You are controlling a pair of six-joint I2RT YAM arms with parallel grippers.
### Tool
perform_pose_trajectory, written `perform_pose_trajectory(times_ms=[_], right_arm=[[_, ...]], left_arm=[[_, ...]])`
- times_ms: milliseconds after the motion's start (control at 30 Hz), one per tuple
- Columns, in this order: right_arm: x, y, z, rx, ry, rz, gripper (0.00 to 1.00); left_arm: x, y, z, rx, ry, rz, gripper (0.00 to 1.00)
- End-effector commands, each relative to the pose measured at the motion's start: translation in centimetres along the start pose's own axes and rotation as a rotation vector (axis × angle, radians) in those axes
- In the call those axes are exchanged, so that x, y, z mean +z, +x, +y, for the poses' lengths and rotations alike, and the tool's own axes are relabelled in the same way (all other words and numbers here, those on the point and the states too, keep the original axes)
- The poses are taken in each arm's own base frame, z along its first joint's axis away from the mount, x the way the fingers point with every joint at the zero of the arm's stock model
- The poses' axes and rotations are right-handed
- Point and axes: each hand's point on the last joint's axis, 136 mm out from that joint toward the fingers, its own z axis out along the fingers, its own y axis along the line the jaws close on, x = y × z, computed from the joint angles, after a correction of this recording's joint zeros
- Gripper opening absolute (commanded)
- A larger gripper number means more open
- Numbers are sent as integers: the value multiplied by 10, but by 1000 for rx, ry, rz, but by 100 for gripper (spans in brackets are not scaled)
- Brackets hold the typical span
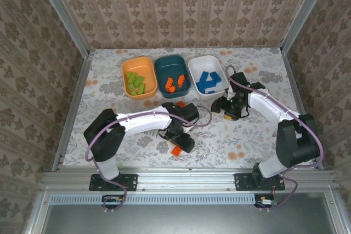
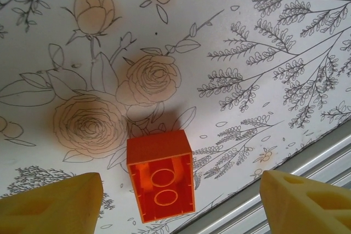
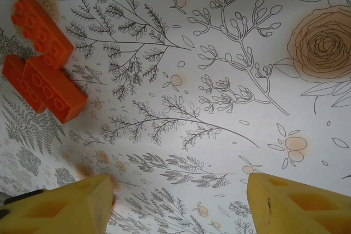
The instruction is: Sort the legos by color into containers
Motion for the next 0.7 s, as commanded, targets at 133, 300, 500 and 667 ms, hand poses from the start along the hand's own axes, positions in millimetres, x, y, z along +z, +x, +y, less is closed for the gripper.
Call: perform_pose_trajectory(times_ms=[133,300,500,667], right_arm=[[-5,6,-6,-4,6,6,67],[-3,6,-5,-1,1,14,67],[0,4,-3,2,-8,30,67],[4,-1,1,1,-20,36,67]], left_arm=[[12,13,-5,-24,-34,63,75],[20,18,-7,-55,-13,75,70],[33,28,-1,-92,-44,132,64],[48,36,9,-71,-119,198,58]])
